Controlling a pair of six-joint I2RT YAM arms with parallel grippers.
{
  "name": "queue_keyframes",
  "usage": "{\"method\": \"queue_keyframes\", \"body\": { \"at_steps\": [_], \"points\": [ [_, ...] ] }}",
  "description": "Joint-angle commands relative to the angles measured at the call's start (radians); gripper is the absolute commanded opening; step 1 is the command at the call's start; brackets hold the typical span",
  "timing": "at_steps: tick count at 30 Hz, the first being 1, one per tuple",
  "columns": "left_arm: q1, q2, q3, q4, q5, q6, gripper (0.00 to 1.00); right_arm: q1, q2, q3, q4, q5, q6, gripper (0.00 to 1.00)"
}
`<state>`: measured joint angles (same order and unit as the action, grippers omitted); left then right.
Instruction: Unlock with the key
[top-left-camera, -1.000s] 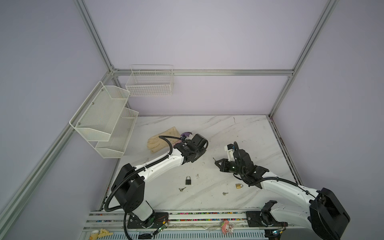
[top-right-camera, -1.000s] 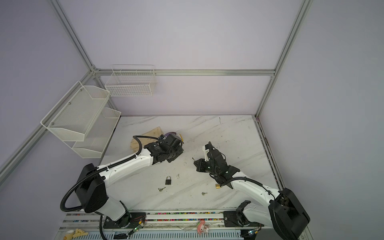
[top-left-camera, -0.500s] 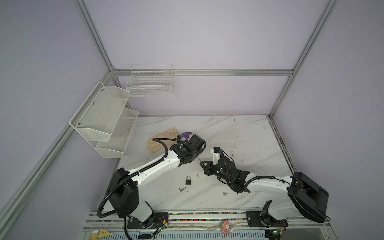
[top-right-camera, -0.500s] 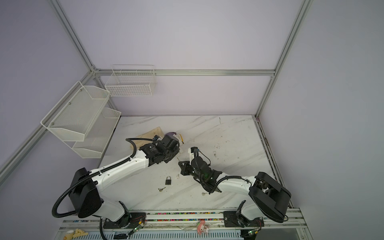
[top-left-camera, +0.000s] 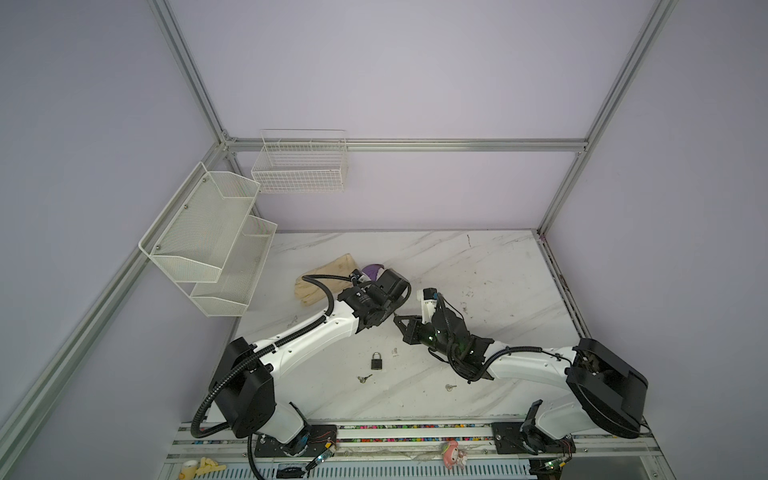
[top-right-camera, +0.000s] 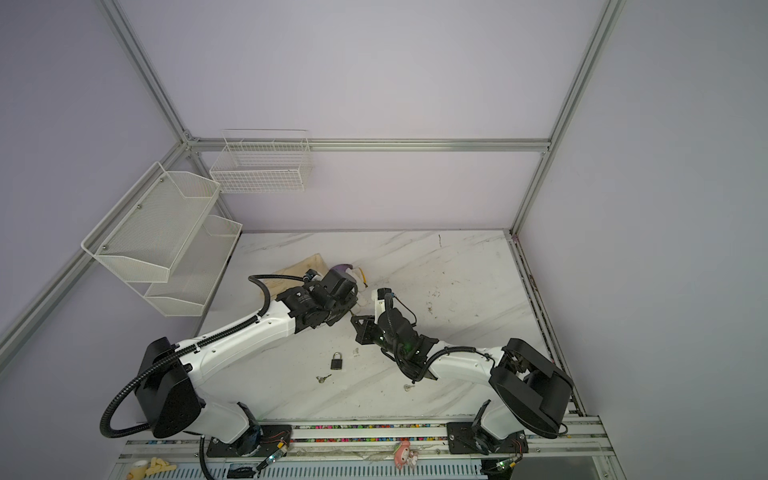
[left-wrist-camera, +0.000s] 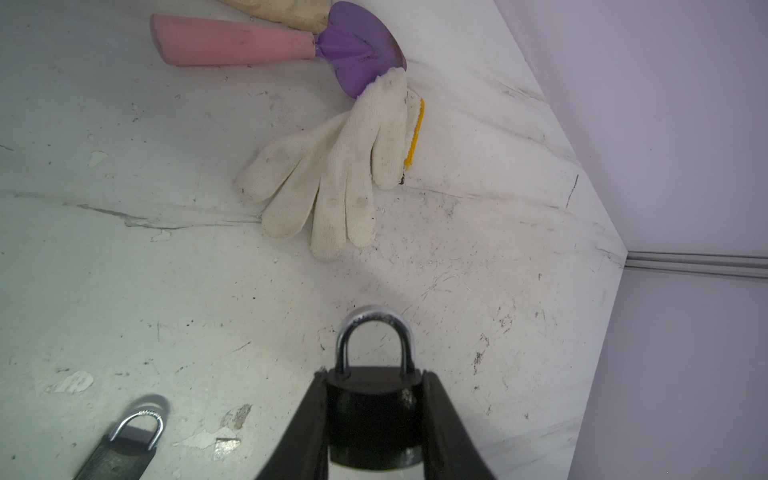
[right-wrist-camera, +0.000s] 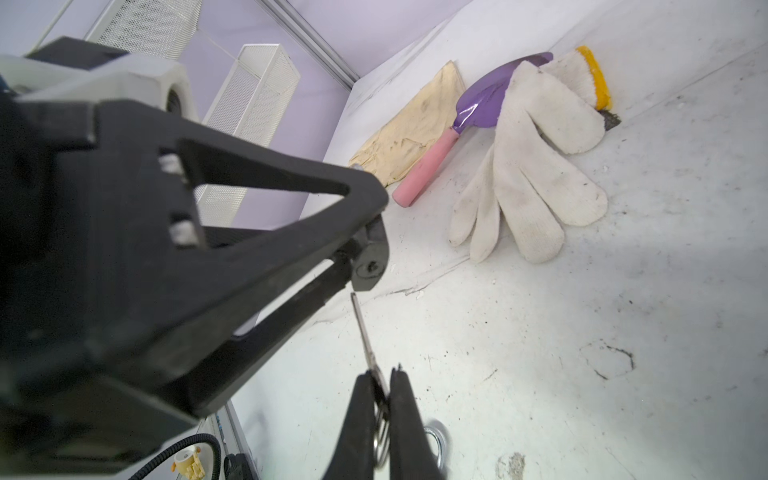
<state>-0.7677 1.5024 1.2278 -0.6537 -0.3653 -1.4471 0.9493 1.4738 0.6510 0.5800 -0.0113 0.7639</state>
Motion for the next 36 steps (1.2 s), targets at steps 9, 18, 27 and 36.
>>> {"method": "queue_keyframes", "body": {
  "at_steps": [9, 18, 27, 36],
  "points": [
    [0.002, -0.053, -0.008, 0.006, -0.037, 0.021, 0.0, -0.01, -0.016, 0.035, -0.001, 0.025, 0.006, 0.0],
    [0.002, -0.047, -0.001, 0.006, -0.03, 0.025, 0.0, -0.012, -0.023, 0.052, -0.026, 0.051, -0.002, 0.0],
    [0.002, -0.047, 0.003, 0.01, -0.021, 0.027, 0.0, -0.021, -0.003, 0.073, -0.049, 0.057, 0.001, 0.0],
    [0.001, -0.046, 0.009, 0.025, -0.008, 0.027, 0.0, -0.029, 0.024, 0.098, -0.063, 0.045, -0.005, 0.0]
  ]
}}
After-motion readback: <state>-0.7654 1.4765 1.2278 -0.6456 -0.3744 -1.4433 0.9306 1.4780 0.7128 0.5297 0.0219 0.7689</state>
